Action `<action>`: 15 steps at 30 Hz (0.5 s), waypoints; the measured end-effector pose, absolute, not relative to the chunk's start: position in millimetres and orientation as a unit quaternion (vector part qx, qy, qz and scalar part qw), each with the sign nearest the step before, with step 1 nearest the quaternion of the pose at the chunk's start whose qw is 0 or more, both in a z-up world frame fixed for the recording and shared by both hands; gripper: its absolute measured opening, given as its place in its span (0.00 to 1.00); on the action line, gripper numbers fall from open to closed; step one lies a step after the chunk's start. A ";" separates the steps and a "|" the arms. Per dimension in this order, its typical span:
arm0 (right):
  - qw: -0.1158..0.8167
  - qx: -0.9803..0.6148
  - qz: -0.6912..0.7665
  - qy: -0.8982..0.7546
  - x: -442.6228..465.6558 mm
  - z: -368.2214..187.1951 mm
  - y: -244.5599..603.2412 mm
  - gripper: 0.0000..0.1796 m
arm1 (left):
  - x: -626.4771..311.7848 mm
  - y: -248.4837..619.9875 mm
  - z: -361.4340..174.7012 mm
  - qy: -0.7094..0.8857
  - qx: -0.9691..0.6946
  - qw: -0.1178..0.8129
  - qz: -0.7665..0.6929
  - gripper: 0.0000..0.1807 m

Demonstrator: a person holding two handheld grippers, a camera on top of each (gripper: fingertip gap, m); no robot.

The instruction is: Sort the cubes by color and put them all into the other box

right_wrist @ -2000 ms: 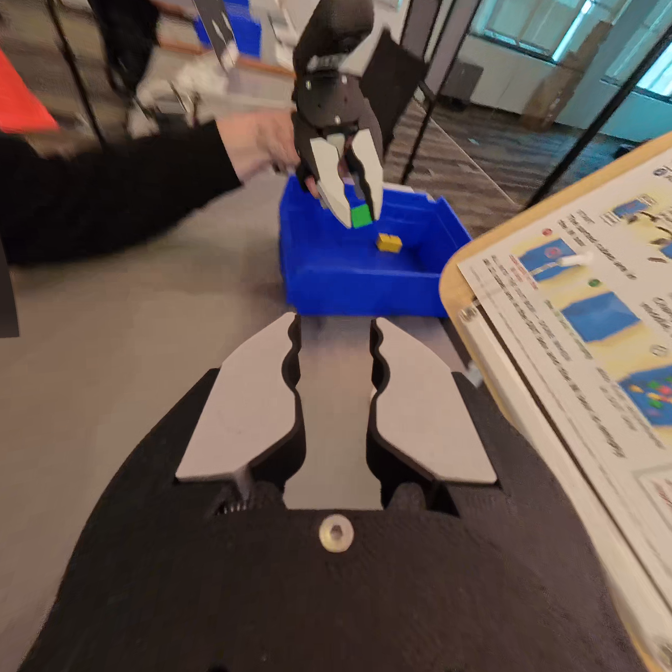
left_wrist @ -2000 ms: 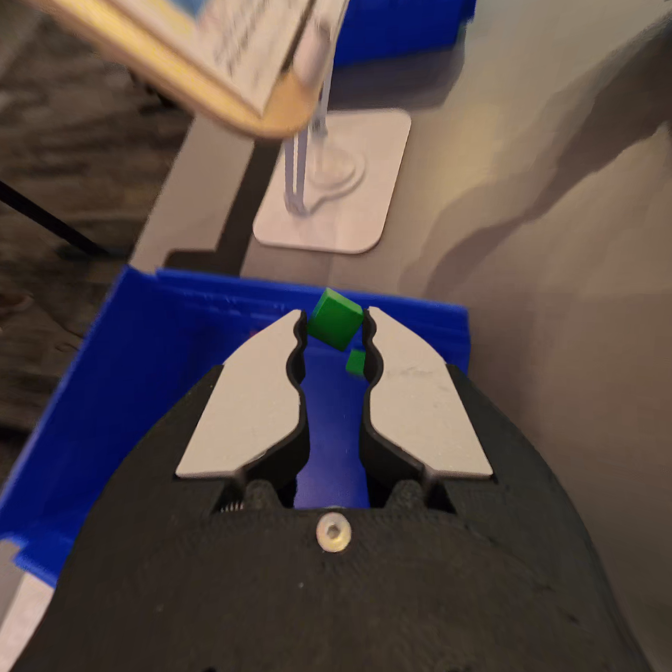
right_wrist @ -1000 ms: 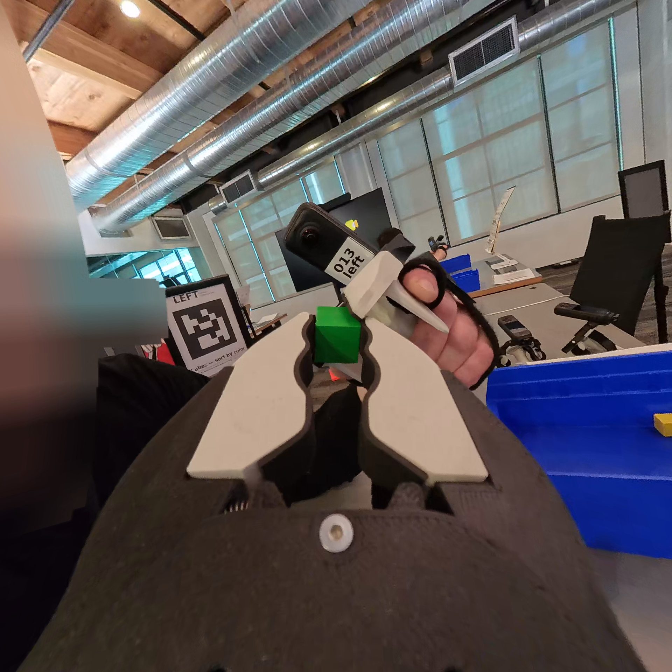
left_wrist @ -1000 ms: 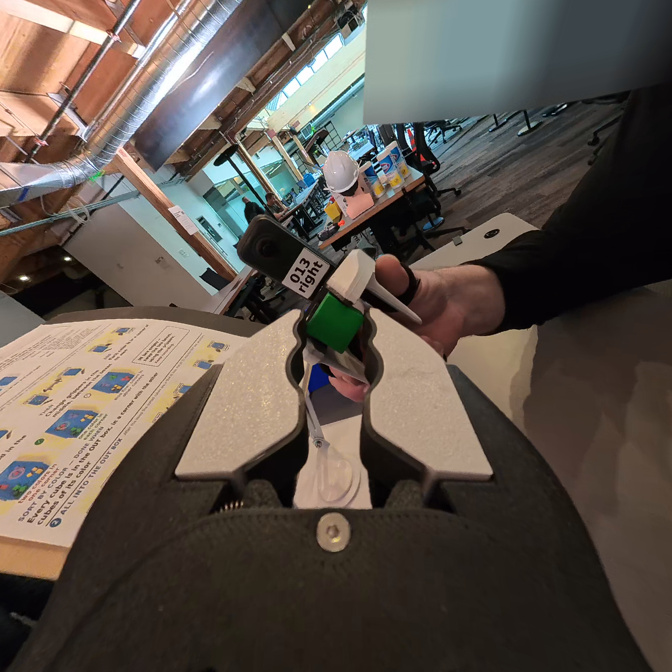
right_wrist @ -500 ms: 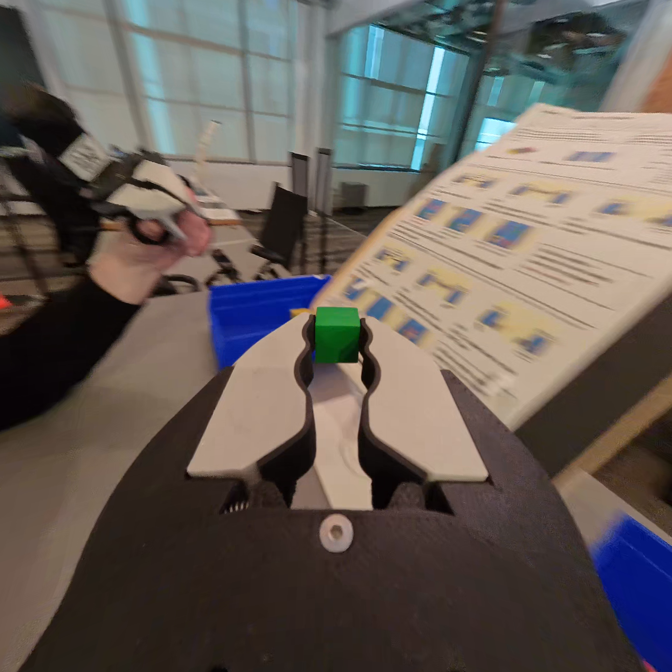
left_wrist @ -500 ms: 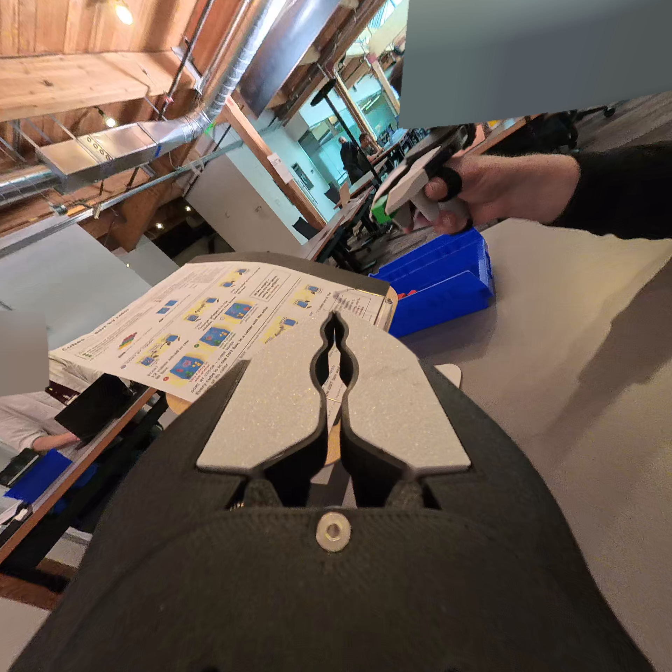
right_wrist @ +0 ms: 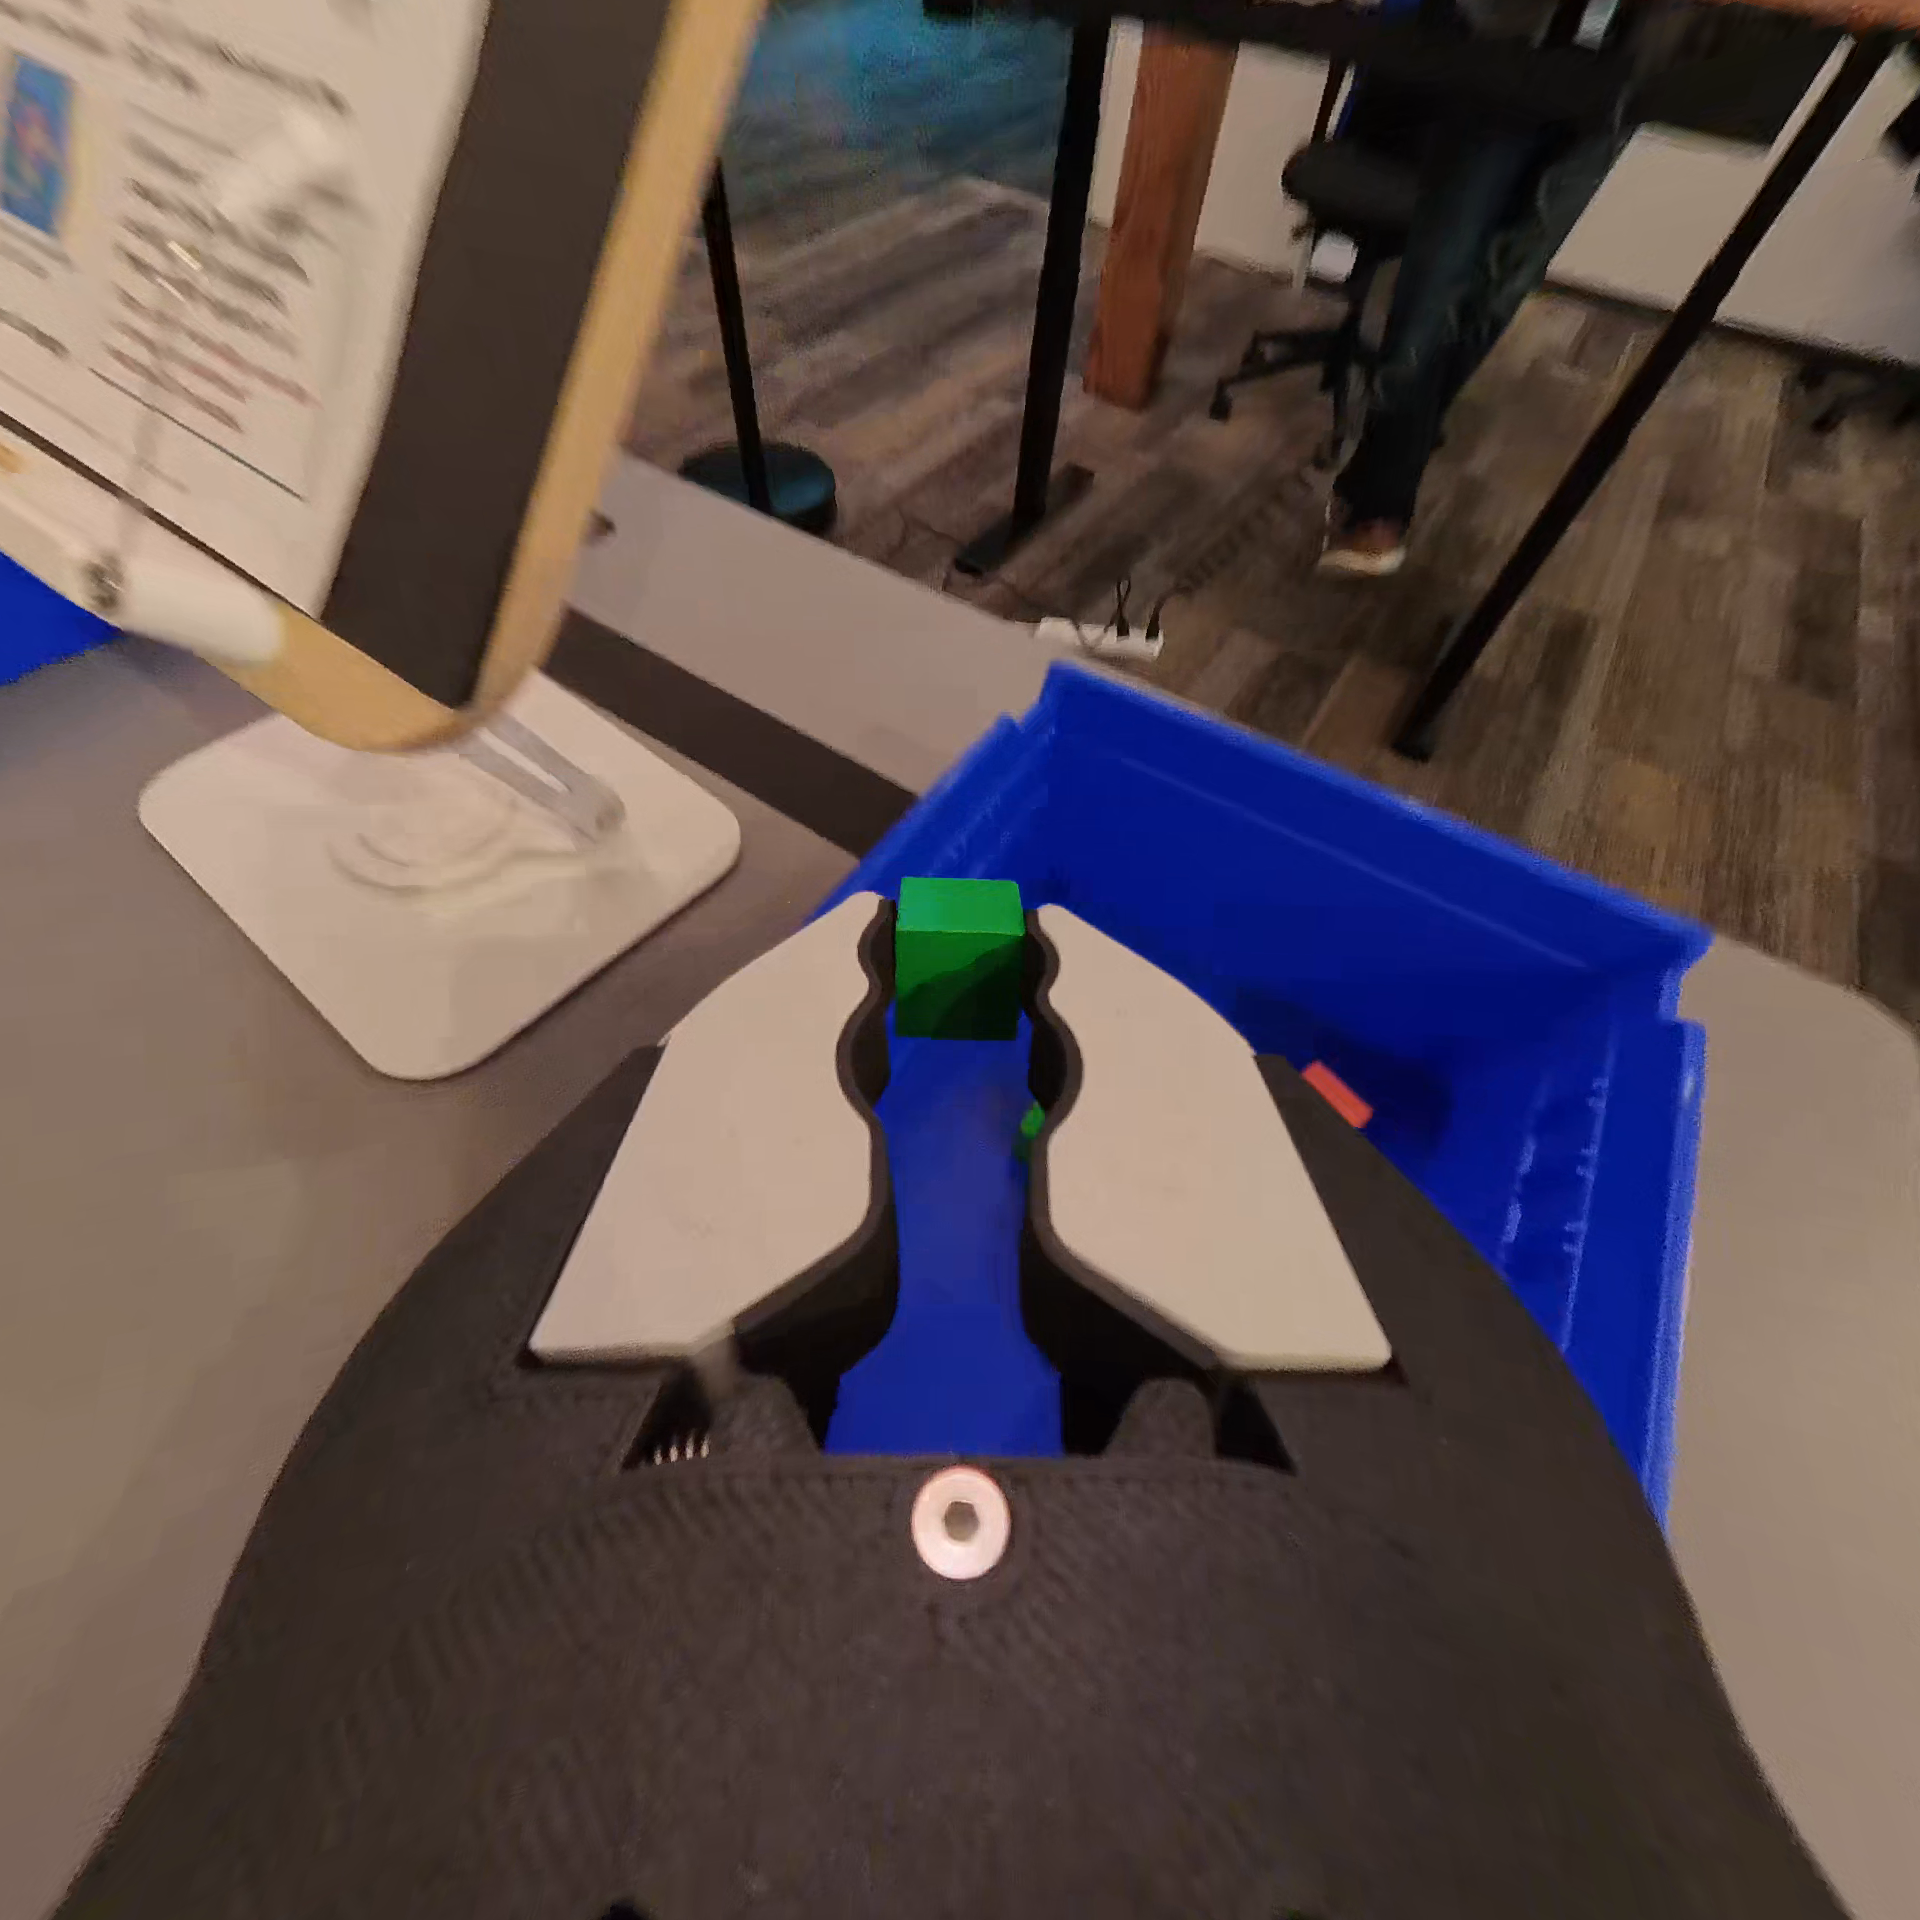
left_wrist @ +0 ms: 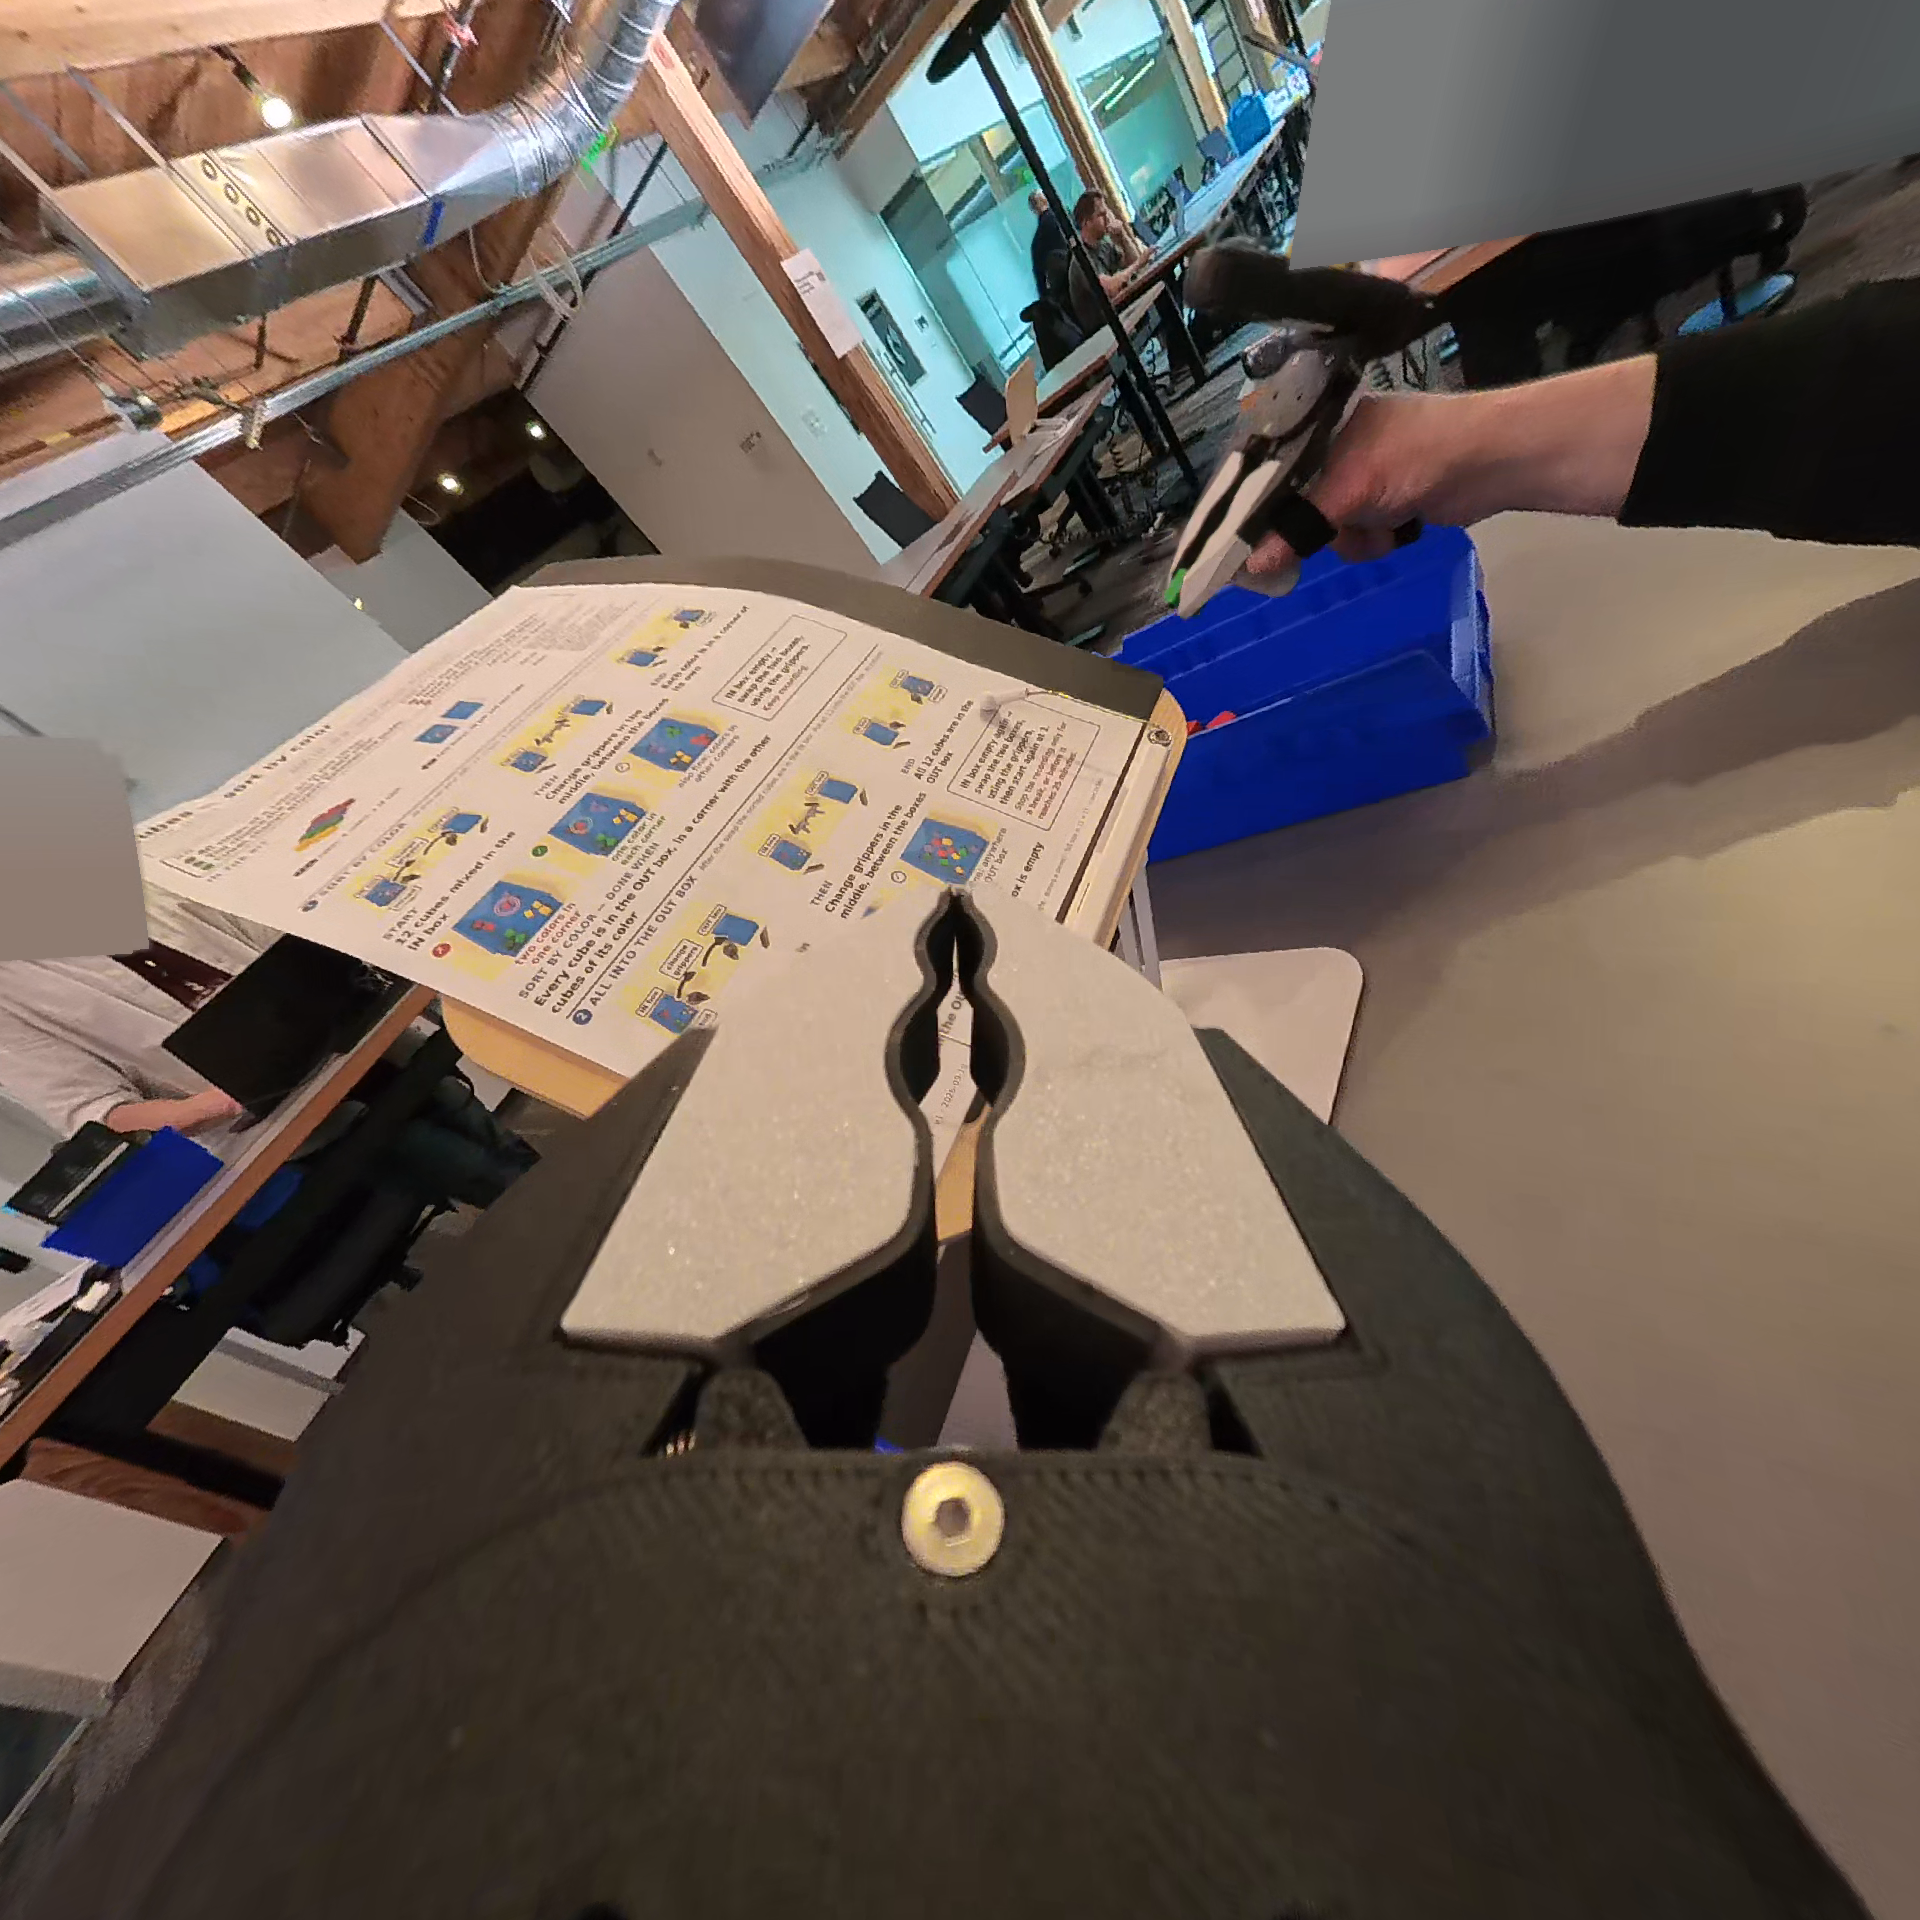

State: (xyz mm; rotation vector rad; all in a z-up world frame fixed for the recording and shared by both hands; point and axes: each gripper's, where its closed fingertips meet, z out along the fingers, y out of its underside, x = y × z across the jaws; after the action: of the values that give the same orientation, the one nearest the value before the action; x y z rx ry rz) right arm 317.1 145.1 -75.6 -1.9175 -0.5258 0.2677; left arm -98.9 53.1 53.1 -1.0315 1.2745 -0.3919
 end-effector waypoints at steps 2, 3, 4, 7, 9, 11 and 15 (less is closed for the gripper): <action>0.519 -0.820 0.120 -0.210 323.3 -89.8 148.8 0.23 | -98.7 55.9 49.6 0.566 -0.462 0.661 -0.170 0.00; 0.519 -0.821 0.120 -0.204 326.0 -91.9 150.0 0.25 | -98.9 56.6 48.6 0.567 -0.464 0.660 -0.169 0.00; 0.520 -0.821 0.122 -0.202 326.9 -92.1 150.0 0.26 | -99.2 56.7 47.9 0.567 -0.465 0.658 -0.170 0.00; 0.534 -0.813 0.123 -0.197 328.0 -82.6 148.5 0.26 | -101.7 58.6 47.1 0.567 -0.469 0.656 -0.167 0.00; 0.539 -0.808 0.127 -0.201 325.1 -75.0 145.4 0.26 | -104.7 61.1 45.8 0.568 -0.475 0.653 -0.161 0.00; 0.554 -0.797 0.125 -0.205 321.8 -63.7 142.7 0.24 | -109.6 65.1 45.3 0.565 -0.481 0.652 -0.153 0.00; 0.568 -0.783 0.133 -0.217 310.5 -47.3 136.6 0.21 | -127.9 80.2 38.3 0.560 -0.512 0.639 -0.124 0.00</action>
State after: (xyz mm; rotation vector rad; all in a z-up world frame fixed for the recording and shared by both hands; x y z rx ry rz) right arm 310.5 136.6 -47.3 -1.8385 -0.5097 0.3127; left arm -127.9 80.2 38.3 -1.1688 1.2778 -0.2829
